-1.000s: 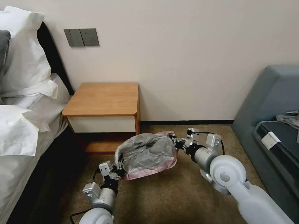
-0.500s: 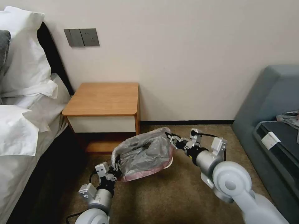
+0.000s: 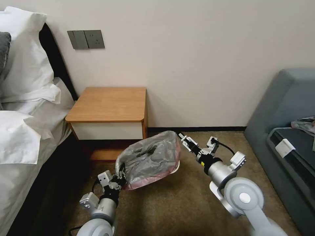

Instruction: Pick up the garbage bag from the table and place it over the trash can.

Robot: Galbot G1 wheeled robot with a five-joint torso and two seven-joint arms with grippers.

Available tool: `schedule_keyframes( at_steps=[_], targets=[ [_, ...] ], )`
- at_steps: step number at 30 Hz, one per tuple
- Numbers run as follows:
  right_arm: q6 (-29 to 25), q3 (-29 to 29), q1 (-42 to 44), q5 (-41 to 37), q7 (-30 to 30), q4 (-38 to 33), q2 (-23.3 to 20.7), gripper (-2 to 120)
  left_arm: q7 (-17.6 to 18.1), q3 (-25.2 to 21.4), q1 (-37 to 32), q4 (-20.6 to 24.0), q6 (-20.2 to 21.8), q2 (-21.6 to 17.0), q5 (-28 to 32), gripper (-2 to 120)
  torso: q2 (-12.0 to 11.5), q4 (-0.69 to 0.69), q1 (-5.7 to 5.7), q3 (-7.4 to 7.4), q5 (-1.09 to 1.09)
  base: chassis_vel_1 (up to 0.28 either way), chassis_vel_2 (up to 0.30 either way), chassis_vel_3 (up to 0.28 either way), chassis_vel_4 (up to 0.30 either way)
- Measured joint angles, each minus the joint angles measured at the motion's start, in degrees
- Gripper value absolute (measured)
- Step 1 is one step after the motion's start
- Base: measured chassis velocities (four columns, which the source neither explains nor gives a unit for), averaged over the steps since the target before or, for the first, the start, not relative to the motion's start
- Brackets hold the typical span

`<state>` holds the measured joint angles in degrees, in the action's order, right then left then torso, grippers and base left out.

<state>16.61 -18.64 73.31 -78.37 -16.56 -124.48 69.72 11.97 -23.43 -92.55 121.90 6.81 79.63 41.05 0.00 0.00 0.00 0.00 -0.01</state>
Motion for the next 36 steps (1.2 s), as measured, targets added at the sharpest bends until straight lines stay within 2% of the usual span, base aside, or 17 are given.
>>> schedule_keyframes(
  at_steps=[7,10,13,15,17,22,26,28,30,33,35,36],
  targets=[
    [-0.97,1.17,-0.86,0.46,1.88,1.49,1.84,100,0.11,-0.04,0.07,0.20,0.24,-0.04,0.34,3,0.00,0.00,0.00,0.00,0.00,0.000,0.000,0.000,0.000],
    [-1.13,1.75,-1.22,0.91,2.49,1.90,2.67,95,0.20,-0.05,0.08,0.22,0.38,-0.02,0.60,3,0.00,0.00,0.00,0.00,0.00,0.000,0.000,0.000,0.000],
    [-1.15,2.33,-1.12,1.47,2.72,2.16,3.21,80,0.48,-0.06,0.11,0.45,0.62,0.02,1.31,3,0.00,0.00,0.00,0.00,0.00,0.000,0.000,0.000,0.000],
    [-1.15,2.39,-1.05,1.60,2.76,2.21,3.26,77,0.59,-0.06,0.11,0.54,0.70,0.05,1.52,3,0.00,0.00,0.00,0.00,0.00,0.000,0.000,0.000,0.000],
    [-1.17,2.44,-0.99,1.74,2.84,2.25,3.36,65,0.72,-0.06,0.07,0.73,0.84,0.08,1.90,3,0.00,0.00,0.00,0.00,0.00,0.000,0.000,0.000,0.000],
    [-1.30,2.46,-1.01,1.77,2.95,2.25,3.44,53,0.81,-0.05,-0.01,0.89,0.98,0.11,2.27,3,0.00,0.00,0.00,0.00,0.00,0.000,0.000,0.000,0.000],
    [-1.51,2.55,-1.11,1.79,3.36,2.25,4.01,34,1.01,0.02,-0.05,1.00,1.20,0.17,2.72,3,0.00,0.00,0.00,0.00,0.00,0.000,0.000,0.000,0.000],
    [-1.54,2.58,-1.12,1.81,3.45,2.27,4.05,30,1.03,0.03,-0.06,1.03,1.21,0.17,2.76,3,0.00,0.00,0.00,0.00,0.00,0.000,0.000,0.000,0.000],
    [-1.60,2.63,-1.19,1.92,3.62,2.45,4.17,18,1.07,0.04,-0.13,1.20,1.30,0.20,2.99,3,0.00,0.00,0.00,0.00,0.00,0.000,0.000,0.000,0.000],
    [-1.61,2.63,-1.21,1.93,3.64,2.54,4.22,15,1.08,0.05,-0.14,1.24,1.34,0.22,3.08,3,0.00,0.00,0.00,0.00,0.01,0.000,0.000,0.000,0.000],
    [-1.72,2.61,-1.14,2.02,3.69,2.70,4.38,2,1.12,0.15,-0.18,1.31,1.44,0.29,3.32,3,0.00,0.00,0.00,0.00,0.00,0.000,0.000,0.000,0.000],
    [-1.85,2.62,-1.03,2.02,3.67,2.70,4.40,0,1.16,0.16,-0.15,1.31,1.44,0.33,3.36,3,0.00,0.00,0.00,0.00,0.01,0.000,0.000,0.000,0.000]
  ],
)
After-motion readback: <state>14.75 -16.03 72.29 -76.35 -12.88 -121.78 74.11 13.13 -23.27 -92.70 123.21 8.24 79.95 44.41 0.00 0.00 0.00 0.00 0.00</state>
